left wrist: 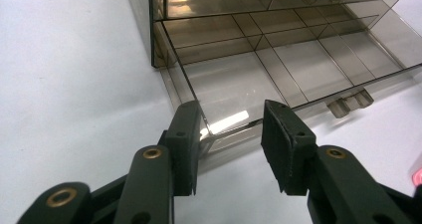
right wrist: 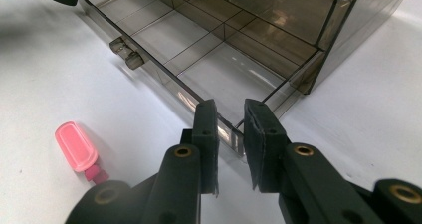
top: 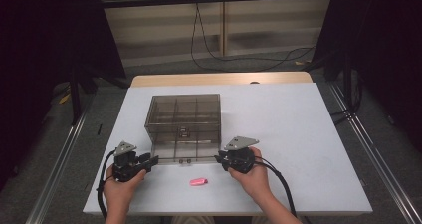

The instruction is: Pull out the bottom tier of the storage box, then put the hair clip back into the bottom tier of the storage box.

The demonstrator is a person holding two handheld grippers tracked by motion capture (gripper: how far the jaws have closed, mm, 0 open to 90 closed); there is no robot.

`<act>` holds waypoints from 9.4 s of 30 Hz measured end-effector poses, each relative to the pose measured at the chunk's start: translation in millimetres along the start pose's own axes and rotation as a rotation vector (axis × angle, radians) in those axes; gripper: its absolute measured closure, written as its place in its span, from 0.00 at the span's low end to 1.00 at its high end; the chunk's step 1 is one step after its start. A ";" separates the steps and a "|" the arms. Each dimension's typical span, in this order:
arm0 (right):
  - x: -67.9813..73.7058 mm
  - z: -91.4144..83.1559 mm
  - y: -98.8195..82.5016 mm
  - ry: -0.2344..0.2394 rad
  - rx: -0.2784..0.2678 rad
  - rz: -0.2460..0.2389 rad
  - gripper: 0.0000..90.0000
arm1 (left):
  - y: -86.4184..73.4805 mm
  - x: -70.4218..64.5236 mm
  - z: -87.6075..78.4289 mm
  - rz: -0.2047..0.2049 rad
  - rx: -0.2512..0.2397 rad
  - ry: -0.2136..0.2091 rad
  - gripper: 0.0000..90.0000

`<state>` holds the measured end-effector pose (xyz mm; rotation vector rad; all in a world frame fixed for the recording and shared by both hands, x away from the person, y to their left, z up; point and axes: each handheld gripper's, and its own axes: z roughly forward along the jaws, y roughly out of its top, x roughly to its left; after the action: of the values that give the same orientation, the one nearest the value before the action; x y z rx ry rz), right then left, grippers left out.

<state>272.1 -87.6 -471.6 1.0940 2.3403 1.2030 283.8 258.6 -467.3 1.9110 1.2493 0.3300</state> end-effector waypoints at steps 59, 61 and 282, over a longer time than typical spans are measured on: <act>9.4 -20.3 -5.9 0.101 0.038 -0.024 0.52 | 2.8 -1.6 -5.8 -0.014 0.005 0.006 0.20; 10.8 -19.2 -6.3 0.111 0.036 -0.029 0.52 | 2.6 -1.8 -5.9 -0.011 0.005 0.007 0.20; 0.6 16.5 52.2 0.109 0.040 -0.012 0.85 | -6.3 4.6 -12.6 -0.028 0.017 0.009 0.18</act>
<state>306.7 -58.8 -440.4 1.0497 2.4584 1.2465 274.3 269.8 -464.9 1.9062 1.2873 0.3145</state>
